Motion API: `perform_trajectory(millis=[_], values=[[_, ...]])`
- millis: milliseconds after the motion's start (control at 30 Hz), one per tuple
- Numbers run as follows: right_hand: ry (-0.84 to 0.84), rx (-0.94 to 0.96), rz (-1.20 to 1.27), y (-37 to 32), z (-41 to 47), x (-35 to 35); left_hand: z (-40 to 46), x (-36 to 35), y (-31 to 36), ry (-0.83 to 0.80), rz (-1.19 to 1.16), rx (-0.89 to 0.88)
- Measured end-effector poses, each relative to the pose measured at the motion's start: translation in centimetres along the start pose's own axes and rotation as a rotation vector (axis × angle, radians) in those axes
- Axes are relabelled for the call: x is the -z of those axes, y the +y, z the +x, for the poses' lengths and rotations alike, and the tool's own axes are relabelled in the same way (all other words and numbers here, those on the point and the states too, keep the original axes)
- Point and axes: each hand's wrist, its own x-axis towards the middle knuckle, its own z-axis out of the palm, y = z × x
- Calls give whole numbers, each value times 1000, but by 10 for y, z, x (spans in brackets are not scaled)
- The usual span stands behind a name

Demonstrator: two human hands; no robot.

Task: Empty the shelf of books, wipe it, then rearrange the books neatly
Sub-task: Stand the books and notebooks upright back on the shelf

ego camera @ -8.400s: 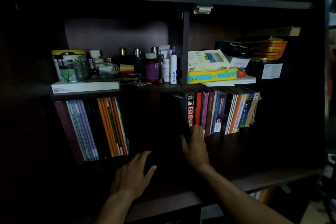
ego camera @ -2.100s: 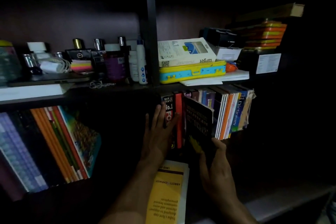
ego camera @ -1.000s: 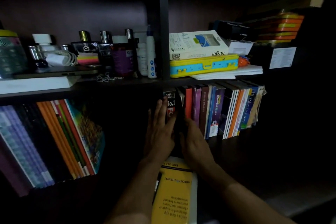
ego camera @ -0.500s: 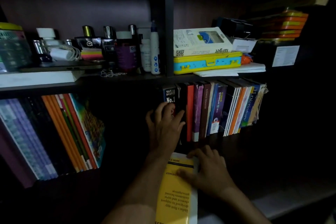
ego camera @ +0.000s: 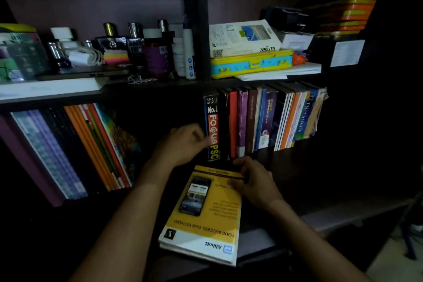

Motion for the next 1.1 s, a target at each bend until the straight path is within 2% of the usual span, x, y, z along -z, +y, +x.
perform_trajectory(millis=[67,100,133,233,367,467,567,633,700,767,833,900,933,1100], values=[[11,-7,43,-2,-2,0,-33,-10,-20,-204,163,166],[23,-5,69,-2,-2,0,-46,-20,-29,-258,164,190],[40,-1,101,-3,-3,0,-55,-30,-37,-254,102,191],[102,-8,181,-5,-4,2,-68,-44,-55,-110,-167,167],[105,26,102,-6,-6,-1,-73,-36,-68,30,-382,117],[69,250,-75,-12,-9,-3,-73,-15,-56,-69,-671,120],[93,523,-272,-15,-11,-4,-55,3,-38,-67,-758,206],[207,534,-146,-12,-15,-1,-41,4,-23,-104,-984,225],[329,419,169,-9,-21,-1,-34,-3,-10,-162,-1198,208],[513,262,264,-8,-23,1,-28,-22,-9,-62,-1108,89],[617,115,240,-8,-22,2,-20,-45,-24,157,-732,-55],[662,72,254,-9,-21,4,-14,-59,-44,255,-395,-110],[667,64,256,-8,-20,4,-12,-60,-52,274,-307,-126],[589,19,204,3,-16,-2,-6,-57,-74,344,-272,-139]])
